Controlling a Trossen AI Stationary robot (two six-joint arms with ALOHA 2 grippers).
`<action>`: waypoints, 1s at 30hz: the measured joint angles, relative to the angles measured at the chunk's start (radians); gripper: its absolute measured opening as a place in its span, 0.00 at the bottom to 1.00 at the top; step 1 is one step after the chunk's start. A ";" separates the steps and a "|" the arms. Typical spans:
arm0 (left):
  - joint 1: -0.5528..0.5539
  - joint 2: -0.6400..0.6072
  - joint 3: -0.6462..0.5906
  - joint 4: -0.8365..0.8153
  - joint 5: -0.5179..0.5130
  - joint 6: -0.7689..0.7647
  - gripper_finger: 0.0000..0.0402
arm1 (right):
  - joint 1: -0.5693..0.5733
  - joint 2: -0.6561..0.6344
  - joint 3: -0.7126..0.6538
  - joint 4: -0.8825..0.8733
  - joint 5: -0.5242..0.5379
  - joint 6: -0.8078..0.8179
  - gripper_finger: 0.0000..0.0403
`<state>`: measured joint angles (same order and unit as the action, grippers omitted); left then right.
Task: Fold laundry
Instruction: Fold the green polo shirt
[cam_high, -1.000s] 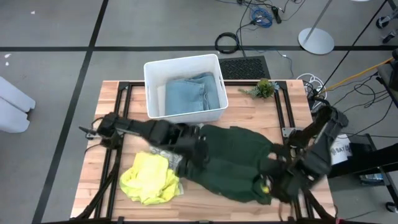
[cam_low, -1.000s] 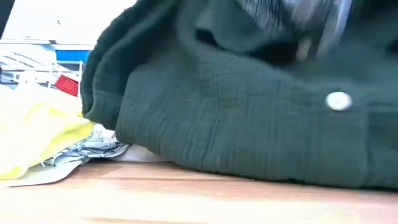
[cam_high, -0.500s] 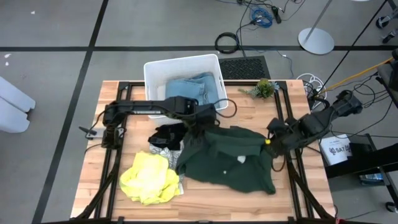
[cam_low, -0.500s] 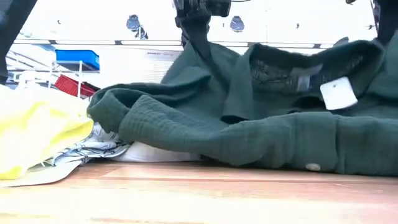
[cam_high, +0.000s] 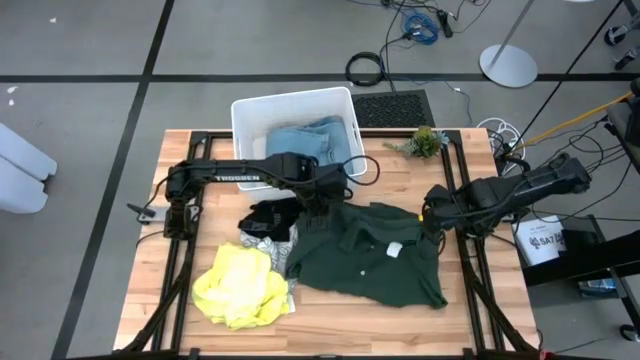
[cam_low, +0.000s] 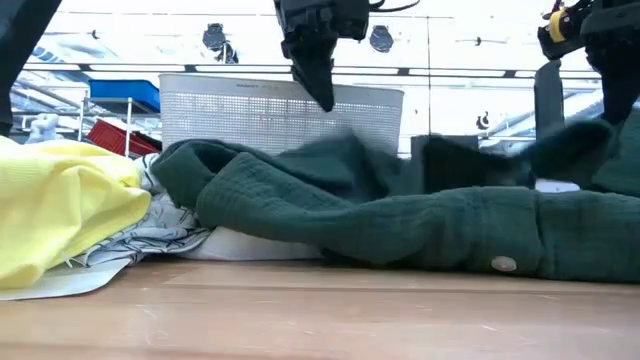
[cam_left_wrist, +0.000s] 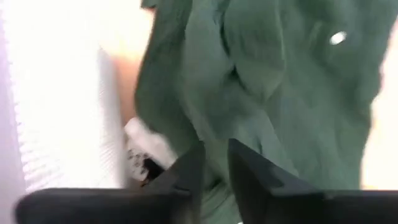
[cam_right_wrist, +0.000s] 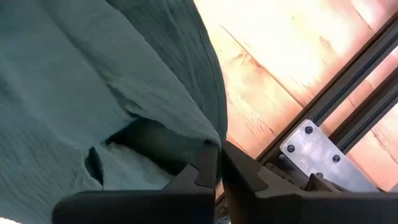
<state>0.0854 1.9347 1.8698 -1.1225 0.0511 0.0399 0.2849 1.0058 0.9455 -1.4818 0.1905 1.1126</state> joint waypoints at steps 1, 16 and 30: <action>-0.001 0.000 0.000 -0.012 -0.022 0.000 0.26 | -0.009 0.000 0.000 0.000 0.000 -0.010 0.03; -0.262 -0.013 0.001 0.332 0.139 -0.059 0.44 | -0.076 0.003 0.000 0.072 -0.048 -0.075 0.35; -0.472 0.330 0.000 1.101 -0.241 -0.005 0.44 | -0.069 -0.018 0.001 0.089 -0.178 0.011 0.42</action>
<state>-0.3869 2.2648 1.8698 -0.0216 -0.1903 0.0352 0.2155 0.9875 0.9463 -1.3930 0.0121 1.1240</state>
